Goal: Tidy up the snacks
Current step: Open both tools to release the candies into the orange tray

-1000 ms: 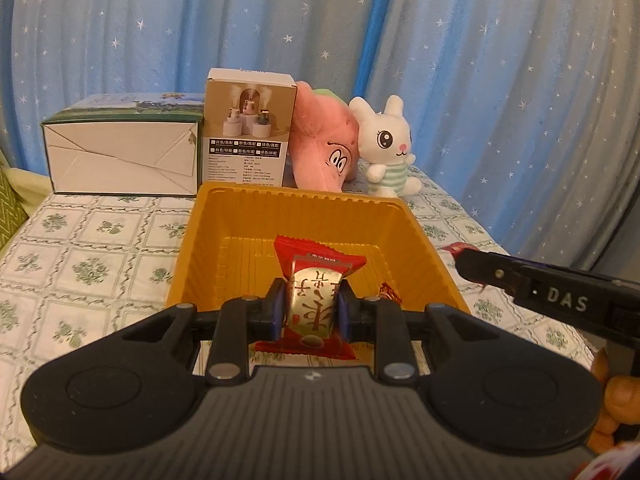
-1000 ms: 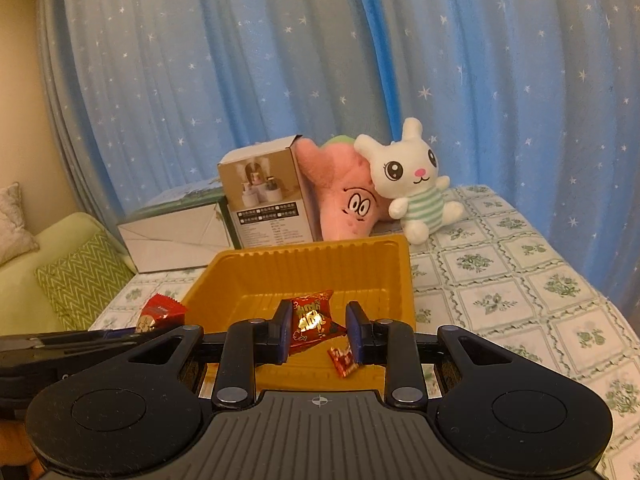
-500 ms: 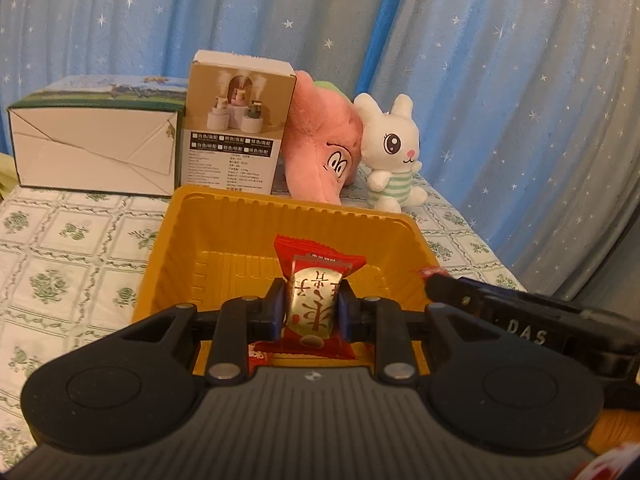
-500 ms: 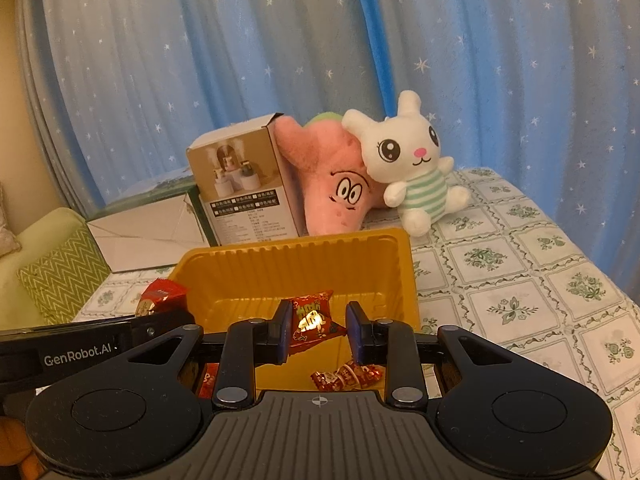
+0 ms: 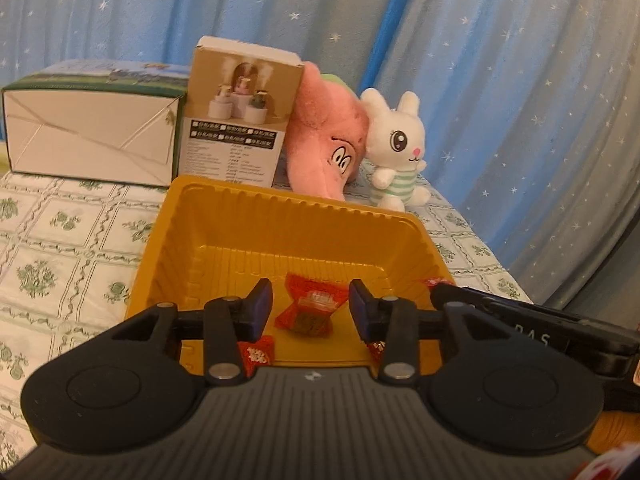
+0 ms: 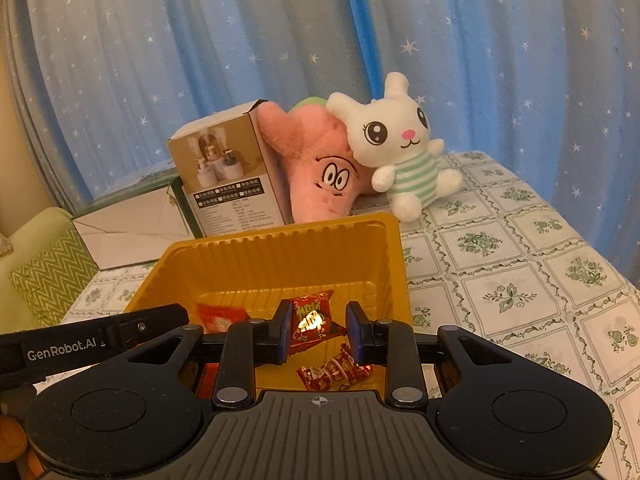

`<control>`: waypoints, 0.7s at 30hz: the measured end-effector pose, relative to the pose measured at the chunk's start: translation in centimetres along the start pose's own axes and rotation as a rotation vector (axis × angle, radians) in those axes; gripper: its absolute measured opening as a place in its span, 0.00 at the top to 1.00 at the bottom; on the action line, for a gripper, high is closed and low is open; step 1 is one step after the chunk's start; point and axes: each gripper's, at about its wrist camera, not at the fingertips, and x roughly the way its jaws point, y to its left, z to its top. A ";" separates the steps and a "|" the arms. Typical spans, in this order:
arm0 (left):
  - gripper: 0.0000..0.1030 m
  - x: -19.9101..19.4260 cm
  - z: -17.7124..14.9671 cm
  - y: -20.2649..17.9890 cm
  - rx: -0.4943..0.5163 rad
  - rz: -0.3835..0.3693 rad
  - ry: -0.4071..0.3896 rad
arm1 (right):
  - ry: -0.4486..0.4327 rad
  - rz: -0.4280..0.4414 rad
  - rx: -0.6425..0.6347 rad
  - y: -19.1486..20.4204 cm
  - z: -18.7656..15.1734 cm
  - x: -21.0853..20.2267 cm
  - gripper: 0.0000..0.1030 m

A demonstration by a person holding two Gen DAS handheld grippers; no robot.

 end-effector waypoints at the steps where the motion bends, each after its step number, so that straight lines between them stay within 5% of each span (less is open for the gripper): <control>1: 0.64 0.0 0.0 0.1 -0.008 0.001 0.000 | 0.000 0.002 0.000 0.0 0.0 0.0 0.72; 14: 0.62 -0.3 0.0 0.1 0.003 0.018 -0.002 | -0.007 0.033 0.018 0.4 0.2 -0.2 0.72; 18: 0.57 -0.3 0.0 0.1 0.006 0.026 -0.003 | 0.008 0.099 0.052 0.1 0.2 -0.2 0.72; 21: 0.55 -0.3 0.0 0.2 0.005 0.033 -0.002 | 0.009 0.114 0.072 0.0 0.2 -0.2 0.43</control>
